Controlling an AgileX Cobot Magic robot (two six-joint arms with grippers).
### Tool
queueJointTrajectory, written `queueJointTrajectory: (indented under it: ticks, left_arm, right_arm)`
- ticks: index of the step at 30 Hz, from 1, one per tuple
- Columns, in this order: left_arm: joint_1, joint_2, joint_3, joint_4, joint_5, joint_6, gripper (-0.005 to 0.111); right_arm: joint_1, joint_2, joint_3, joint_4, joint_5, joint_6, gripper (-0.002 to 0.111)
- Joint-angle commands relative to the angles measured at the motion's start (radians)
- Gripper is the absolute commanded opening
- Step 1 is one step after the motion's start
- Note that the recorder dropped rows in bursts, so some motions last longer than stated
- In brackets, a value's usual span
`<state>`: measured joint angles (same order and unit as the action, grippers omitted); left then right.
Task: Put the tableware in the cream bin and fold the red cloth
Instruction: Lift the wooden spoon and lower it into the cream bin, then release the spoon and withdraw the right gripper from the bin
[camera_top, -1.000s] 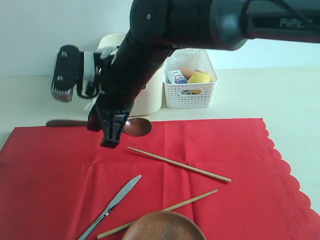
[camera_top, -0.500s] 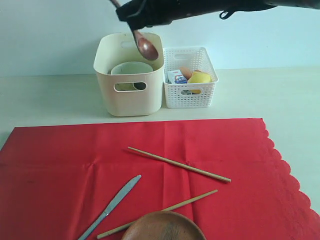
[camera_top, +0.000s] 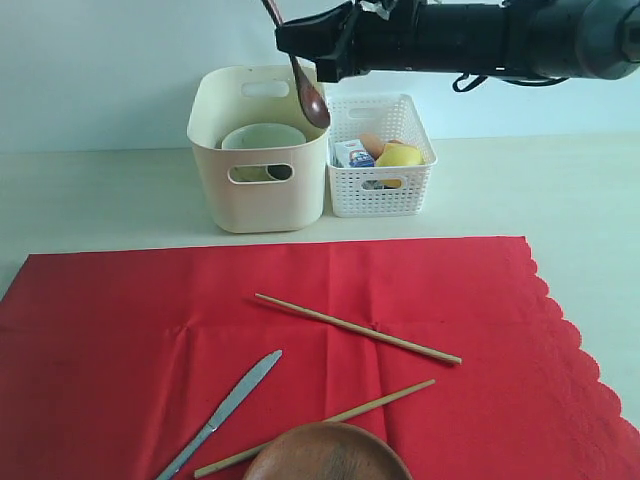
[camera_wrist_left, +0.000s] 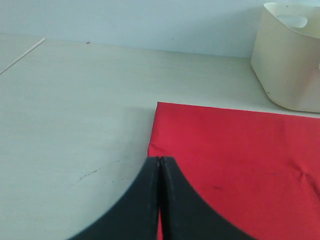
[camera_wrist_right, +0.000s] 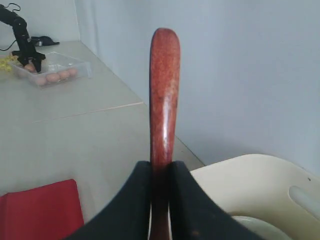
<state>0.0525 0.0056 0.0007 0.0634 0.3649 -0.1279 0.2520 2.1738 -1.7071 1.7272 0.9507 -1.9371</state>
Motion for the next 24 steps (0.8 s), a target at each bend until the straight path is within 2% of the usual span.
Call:
queueJointTrajectory:
  ticks: [1,10,17,21,24]
  left_arm:
    - [-0.005,-0.006,-0.001,0.006,-0.012,0.000,0.001]
    - [-0.005,-0.006,-0.001,0.006,-0.012,0.000,0.001]
    - [-0.005,-0.006,-0.001,0.006,-0.012,0.000,0.001]
    - [-0.005,-0.006,-0.001,0.006,-0.012,0.000,0.001]
    - [-0.005,-0.006,-0.001,0.006,-0.012,0.000,0.001]
  right_arm:
    - [-0.006,0.065,-0.085,0.017,0.058,-0.045,0.000]
    - [-0.006,0.211,-0.255,0.017,0.103,-0.113,0.000]
    - [-0.006,0.313,-0.322,0.017,0.093,-0.128,0.002]
    - [-0.006,0.343,-0.334,0.017,0.090,-0.128,0.018]
    - [-0.006,0.341,-0.334,0.017,0.090,-0.128,0.035]
